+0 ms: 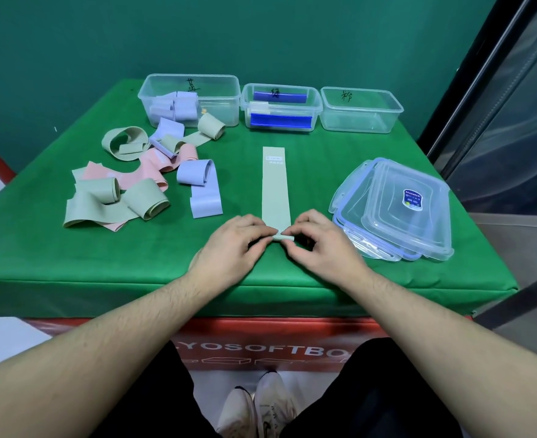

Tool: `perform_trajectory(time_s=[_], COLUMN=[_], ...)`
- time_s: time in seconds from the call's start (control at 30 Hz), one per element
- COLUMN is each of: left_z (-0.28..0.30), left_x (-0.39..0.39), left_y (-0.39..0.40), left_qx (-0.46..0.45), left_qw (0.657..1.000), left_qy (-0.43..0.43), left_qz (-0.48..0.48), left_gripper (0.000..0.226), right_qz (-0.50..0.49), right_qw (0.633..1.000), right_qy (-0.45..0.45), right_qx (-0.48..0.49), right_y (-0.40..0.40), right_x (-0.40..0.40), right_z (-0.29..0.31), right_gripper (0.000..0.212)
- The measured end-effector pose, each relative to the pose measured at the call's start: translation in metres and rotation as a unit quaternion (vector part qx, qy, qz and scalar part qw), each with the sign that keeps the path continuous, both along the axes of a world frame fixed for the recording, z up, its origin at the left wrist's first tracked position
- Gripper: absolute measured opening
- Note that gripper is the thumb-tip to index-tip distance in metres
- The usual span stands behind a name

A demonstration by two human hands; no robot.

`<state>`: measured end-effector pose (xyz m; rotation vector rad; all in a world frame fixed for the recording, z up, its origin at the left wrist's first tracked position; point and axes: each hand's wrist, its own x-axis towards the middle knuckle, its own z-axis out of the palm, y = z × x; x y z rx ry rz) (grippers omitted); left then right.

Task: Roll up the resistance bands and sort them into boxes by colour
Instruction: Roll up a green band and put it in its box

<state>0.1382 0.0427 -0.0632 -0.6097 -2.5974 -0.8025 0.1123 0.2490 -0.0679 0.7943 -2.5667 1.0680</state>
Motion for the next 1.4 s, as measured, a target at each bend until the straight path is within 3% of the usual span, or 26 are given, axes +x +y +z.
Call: perform_trajectory(time_s=[0.27,0.8,1.4], left_z=[0.0019,0.0019,0.0029], left_x=[-0.0021,-0.0044,-0.0033], left_y=[0.0009,0.0029,0.0032], left_qx=[0.014,0.019,0.009], left_qw=[1.0,0.999,0.999], left_qy=[-0.025,-0.035,-0.029], left_qz=[0.004,0.018,0.011], left_gripper=[0.011,0.026,0.011], right_qz=[-0.016,-0.026,-0.031], right_qw=[1.0,0.998,0.997], right_qy=[-0.003,0.023,0.031], right_qx=[0.007,0.046,0.062], right_y=[-0.0009,-0.0014,-0.0013], right_x=[0.0008,-0.0024,-0.001], right_z=[0.0008,-0.0014,-0.0006], right_gripper=[0.017,0.022,0.025])
